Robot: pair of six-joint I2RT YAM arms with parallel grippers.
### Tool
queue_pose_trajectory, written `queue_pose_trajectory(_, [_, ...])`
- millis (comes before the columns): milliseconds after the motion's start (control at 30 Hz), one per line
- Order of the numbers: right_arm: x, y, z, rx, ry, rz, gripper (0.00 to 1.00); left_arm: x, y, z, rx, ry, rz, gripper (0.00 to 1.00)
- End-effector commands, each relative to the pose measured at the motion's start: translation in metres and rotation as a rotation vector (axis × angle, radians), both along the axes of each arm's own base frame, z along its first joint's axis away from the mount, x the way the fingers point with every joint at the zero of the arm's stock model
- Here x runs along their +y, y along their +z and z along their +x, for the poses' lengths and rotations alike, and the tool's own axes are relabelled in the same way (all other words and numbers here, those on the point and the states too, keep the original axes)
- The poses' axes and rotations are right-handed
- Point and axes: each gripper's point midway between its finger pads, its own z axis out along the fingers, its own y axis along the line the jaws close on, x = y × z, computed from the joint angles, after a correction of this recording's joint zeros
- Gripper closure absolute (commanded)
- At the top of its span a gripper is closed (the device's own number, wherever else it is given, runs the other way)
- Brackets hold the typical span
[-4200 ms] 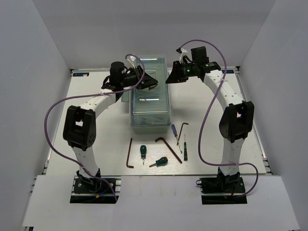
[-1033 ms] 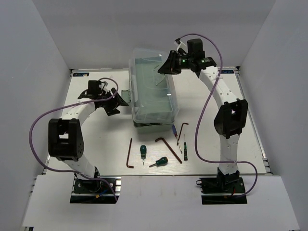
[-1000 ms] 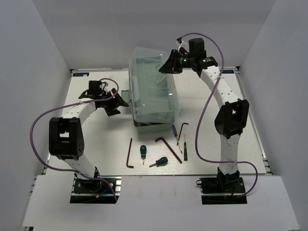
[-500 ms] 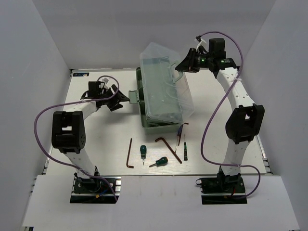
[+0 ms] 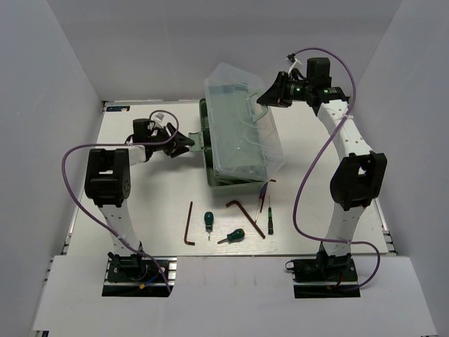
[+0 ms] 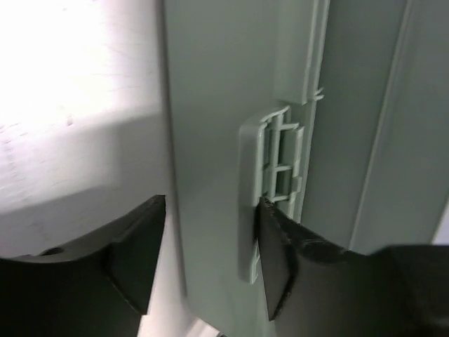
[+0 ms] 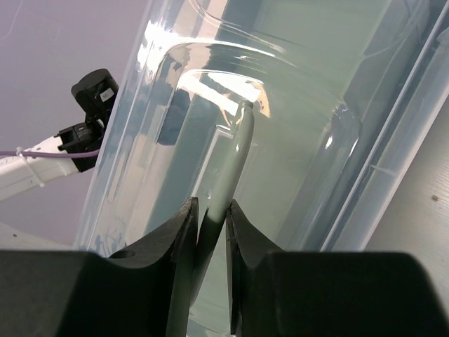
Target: Sort the tools into containers
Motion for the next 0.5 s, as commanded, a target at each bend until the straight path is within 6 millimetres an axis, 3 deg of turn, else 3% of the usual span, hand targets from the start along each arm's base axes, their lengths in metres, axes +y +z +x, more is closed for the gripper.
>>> queue_pose_trajectory(0, [0.002,0.04,-0.006,-0.182,0.069,0.033,1.0,-0.01,0.025,0.01,-0.091,-0.057,-0.05,0.41])
queue_pose_trajectory(167, [0.003,0.039,-0.003,-0.186,0.076,0.035,1.0,-0.014,0.027,0.015,-0.085,-0.067,-0.097,0.73])
queue_pose_trajectory(233, [-0.001,0.042,0.001,-0.212,0.064,0.017,1.0,-0.016,0.03,0.018,-0.104,-0.069,-0.116,0.8])
queue_pose_trajectory(267, [-0.004,0.045,0.002,-0.225,0.058,0.004,1.0,-0.016,0.03,0.021,-0.098,-0.067,-0.121,0.91])
queue_pose_trajectory(333, [-0.014,0.051,0.012,-0.289,0.022,-0.045,1.0,-0.016,0.035,0.024,-0.106,-0.065,-0.126,1.0])
queue_pose_trajectory(467, [-0.058,0.055,0.034,-0.345,-0.121,-0.174,1.0,0.004,0.051,0.039,-0.145,0.022,-0.088,1.0])
